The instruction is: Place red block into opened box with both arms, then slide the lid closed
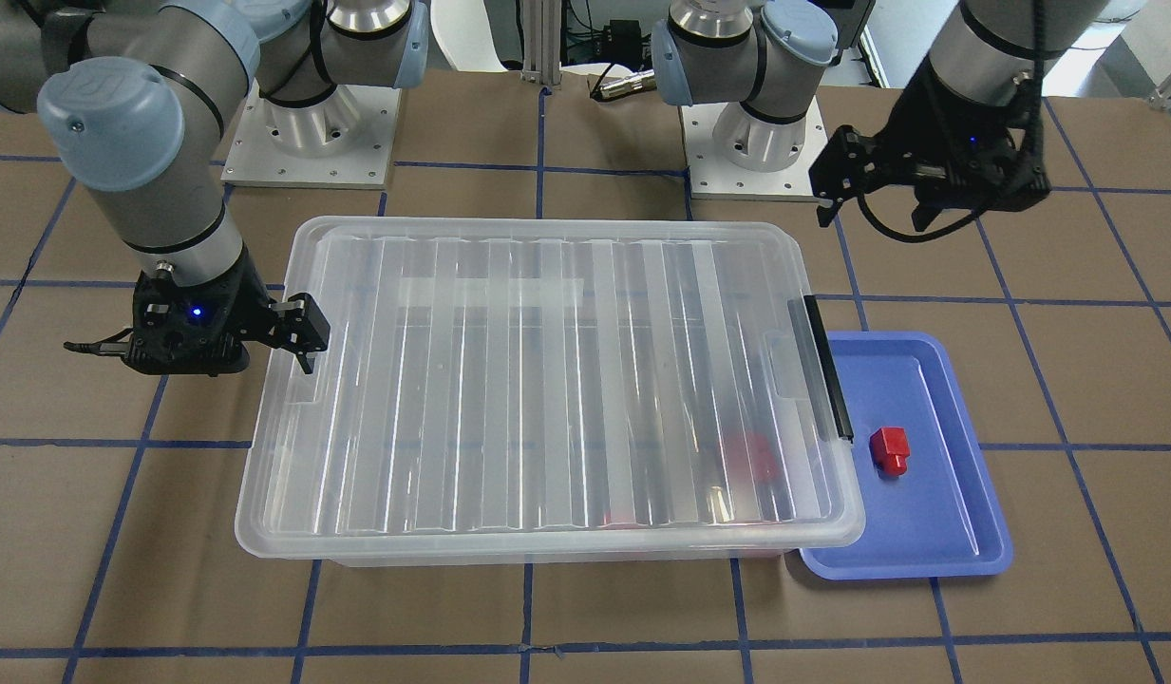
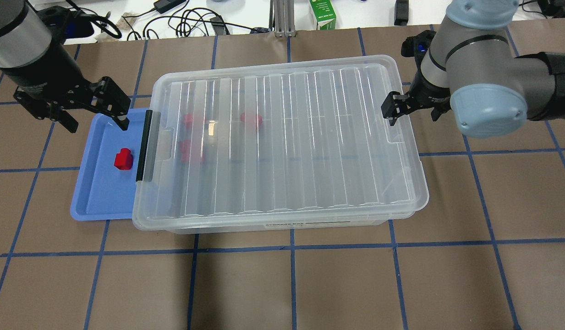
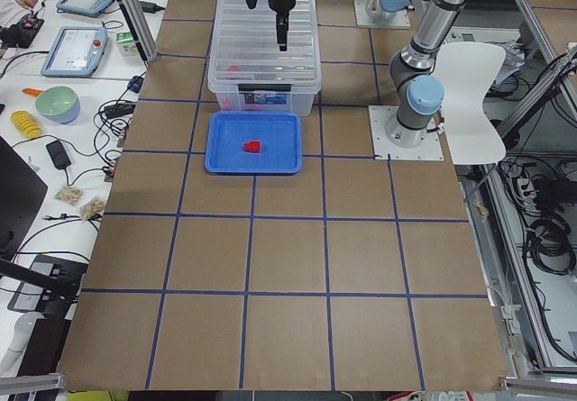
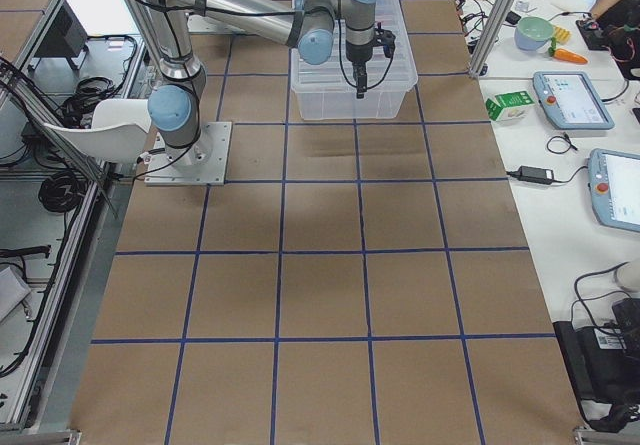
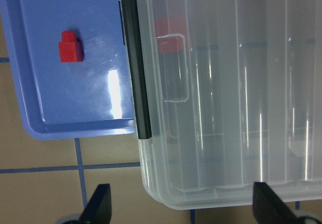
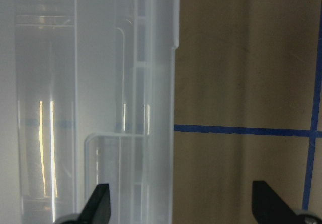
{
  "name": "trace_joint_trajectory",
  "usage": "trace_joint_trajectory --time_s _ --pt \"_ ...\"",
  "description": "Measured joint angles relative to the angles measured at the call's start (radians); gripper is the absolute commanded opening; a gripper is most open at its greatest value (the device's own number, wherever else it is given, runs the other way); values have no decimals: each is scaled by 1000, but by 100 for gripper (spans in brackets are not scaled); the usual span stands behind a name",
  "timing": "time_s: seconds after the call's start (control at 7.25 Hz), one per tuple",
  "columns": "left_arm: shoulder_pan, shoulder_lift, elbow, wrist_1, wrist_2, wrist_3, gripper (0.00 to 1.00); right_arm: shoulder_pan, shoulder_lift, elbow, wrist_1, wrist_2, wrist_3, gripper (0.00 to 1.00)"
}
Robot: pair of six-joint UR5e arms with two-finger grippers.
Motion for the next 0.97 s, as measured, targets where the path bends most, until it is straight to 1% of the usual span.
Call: trace_joint_trajectory --time_s 0.14,0.41,0.69,0.97 --pt "61 -9 0 4 0 50 100 -17 6 0 -8 -1 -13 100" --pt "121 -41 -5 43 2 136 100 -52 12 1 -13 -1 -45 100" --pt "161 -97 -27 144 3 249 100 -98 13 1 -15 -1 -106 100" --pt "219 -166 -39 208 -3 374 100 -168 12 0 -12 1 -173 100"
